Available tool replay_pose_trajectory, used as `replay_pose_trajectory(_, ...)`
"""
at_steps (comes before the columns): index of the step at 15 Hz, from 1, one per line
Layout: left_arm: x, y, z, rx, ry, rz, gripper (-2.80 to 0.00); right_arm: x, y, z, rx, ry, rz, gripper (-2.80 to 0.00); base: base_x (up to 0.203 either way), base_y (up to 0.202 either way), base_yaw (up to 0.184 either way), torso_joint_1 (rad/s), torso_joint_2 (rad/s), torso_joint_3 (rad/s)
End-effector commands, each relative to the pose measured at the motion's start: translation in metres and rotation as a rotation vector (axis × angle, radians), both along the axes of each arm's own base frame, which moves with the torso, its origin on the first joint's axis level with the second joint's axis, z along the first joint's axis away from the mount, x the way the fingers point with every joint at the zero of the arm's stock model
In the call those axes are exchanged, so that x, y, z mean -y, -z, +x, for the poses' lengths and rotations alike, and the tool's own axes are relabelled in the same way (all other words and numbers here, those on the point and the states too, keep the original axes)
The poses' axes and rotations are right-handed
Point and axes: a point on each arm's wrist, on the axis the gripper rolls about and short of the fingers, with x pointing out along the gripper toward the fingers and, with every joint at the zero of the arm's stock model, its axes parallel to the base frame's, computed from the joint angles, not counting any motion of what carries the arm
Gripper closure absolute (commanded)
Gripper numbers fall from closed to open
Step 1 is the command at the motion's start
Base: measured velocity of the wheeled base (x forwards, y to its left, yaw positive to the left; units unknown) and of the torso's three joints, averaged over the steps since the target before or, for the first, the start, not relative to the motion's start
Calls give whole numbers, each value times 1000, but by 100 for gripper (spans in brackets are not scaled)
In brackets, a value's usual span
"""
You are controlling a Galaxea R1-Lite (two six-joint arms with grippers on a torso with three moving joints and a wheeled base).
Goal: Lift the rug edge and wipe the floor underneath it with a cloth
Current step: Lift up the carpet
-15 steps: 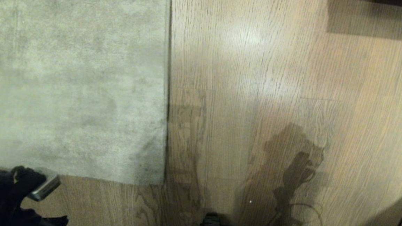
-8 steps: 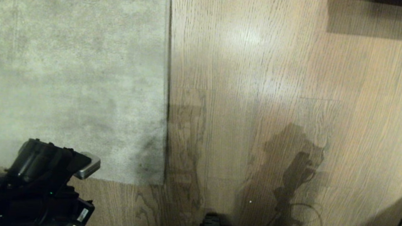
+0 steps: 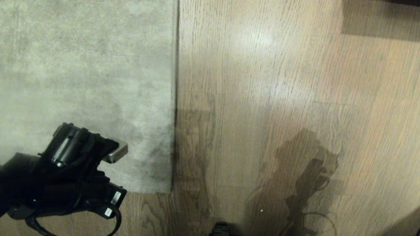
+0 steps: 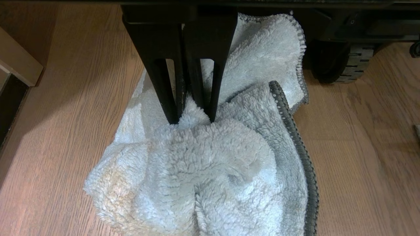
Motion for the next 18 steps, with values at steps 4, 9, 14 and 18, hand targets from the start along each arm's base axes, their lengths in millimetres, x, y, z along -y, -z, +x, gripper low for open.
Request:
replay_pose_trajectory(4, 38, -8, 3, 74, 51, -71, -280, 0, 0, 0, 0, -1, 0, 0, 0, 0, 0, 0, 0, 0)
replay_pose_trajectory(9, 67, 2, 18, 222, -52, -30, -280, 0, 0, 0, 1, -1, 0, 0, 0, 0, 0, 0, 0, 0)
replay_pose_trajectory(14, 97, 37, 37, 268, -176, 214, -280, 0, 0, 0, 0, -1, 0, 0, 0, 0, 0, 0, 0, 0)
replay_pose_trajectory(18, 107, 66, 52, 264, -248, 381, -280, 0, 0, 0, 0, -1, 0, 0, 0, 0, 0, 0, 0, 0)
